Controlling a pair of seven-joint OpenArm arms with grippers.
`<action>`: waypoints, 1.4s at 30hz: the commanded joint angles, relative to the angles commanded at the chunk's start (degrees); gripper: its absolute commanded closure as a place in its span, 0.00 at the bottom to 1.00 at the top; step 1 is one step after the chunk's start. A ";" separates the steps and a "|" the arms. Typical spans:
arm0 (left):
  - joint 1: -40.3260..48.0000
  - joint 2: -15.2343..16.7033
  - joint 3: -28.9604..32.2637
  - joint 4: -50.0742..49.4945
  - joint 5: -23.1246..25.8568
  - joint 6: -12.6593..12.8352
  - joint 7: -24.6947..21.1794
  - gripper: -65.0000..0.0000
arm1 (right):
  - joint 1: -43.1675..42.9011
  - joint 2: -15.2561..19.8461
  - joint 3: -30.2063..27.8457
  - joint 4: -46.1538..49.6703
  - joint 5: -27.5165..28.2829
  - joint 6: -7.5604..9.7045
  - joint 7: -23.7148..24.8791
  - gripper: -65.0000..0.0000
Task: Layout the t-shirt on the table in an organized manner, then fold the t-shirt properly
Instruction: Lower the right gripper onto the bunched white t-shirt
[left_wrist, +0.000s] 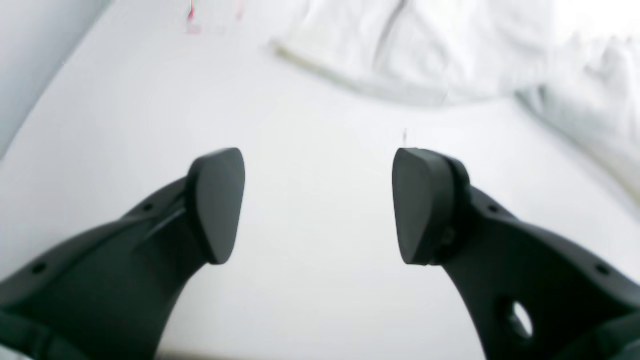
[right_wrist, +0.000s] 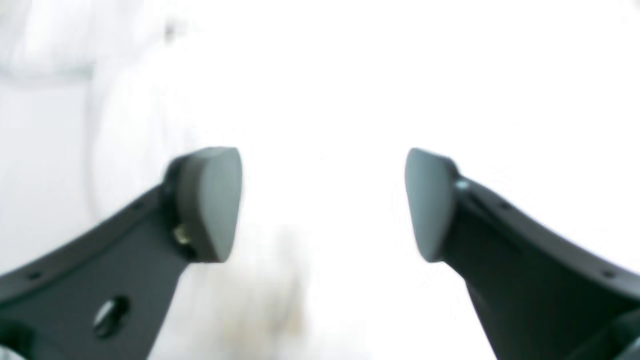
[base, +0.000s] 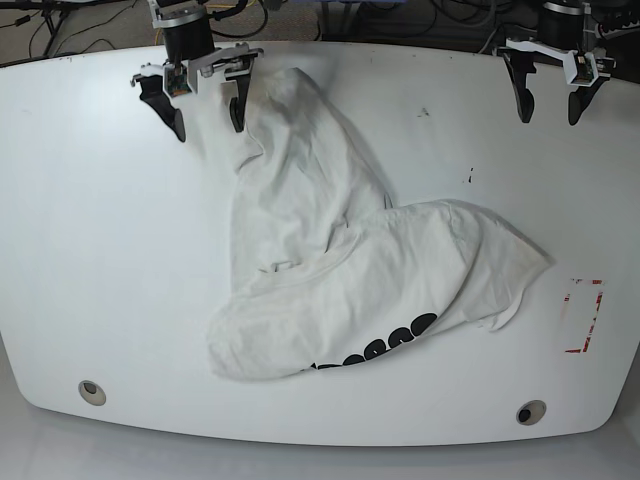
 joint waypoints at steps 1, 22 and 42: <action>-0.88 0.00 0.00 0.00 0.00 0.00 0.09 0.33 | 1.67 0.09 0.00 0.00 0.00 0.00 -1.67 0.25; -10.73 0.44 -2.64 -0.53 0.09 0.26 6.42 0.33 | 36.31 2.29 -10.81 -16.53 0.09 0.09 -25.67 0.25; -10.37 4.13 -5.89 -0.62 0.09 0.18 6.51 0.33 | 55.21 2.46 -11.25 -45.63 0.35 0.00 -22.59 0.25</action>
